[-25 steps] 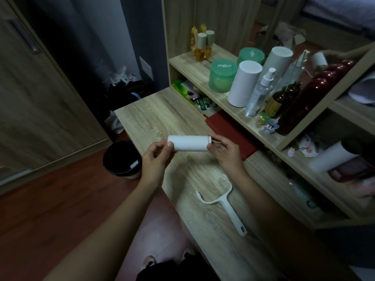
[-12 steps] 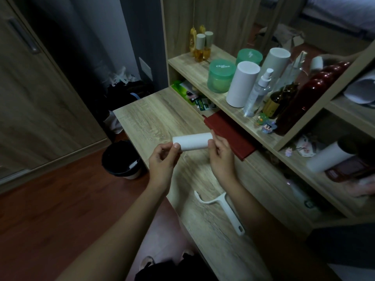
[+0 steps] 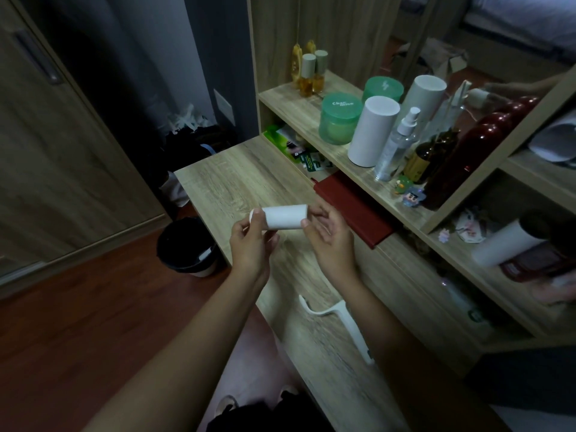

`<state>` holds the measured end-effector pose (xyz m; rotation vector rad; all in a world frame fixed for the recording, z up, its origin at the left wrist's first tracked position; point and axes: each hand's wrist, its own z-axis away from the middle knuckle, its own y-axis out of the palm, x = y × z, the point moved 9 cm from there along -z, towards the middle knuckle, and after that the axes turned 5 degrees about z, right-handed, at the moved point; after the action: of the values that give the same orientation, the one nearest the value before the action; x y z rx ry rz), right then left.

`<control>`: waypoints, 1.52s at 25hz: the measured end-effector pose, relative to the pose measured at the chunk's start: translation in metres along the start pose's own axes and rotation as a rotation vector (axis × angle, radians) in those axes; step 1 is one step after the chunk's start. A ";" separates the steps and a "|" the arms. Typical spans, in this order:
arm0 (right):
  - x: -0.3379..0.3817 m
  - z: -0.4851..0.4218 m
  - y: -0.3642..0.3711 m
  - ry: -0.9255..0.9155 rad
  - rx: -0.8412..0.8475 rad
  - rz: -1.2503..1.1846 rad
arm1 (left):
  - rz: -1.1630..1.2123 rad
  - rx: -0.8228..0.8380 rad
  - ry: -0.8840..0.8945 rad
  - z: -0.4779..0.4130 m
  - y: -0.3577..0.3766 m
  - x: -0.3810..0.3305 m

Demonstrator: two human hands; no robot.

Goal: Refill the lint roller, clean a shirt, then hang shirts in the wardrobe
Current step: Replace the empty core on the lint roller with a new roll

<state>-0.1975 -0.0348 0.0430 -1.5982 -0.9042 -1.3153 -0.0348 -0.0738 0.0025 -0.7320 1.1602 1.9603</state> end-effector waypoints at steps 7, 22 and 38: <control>0.004 0.008 -0.010 -0.019 0.002 -0.110 | 0.132 -0.033 -0.187 0.000 0.007 0.013; -0.154 0.080 -0.062 0.672 -0.062 0.859 | 0.082 -0.009 -0.245 0.010 0.010 0.030; 0.012 0.006 -0.041 0.003 0.091 0.844 | -0.315 0.293 -0.239 0.015 0.008 0.031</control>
<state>-0.2309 -0.0136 0.0615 -1.6272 -0.2068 -0.6627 -0.0610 -0.0541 -0.0109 -0.4778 1.0822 1.5287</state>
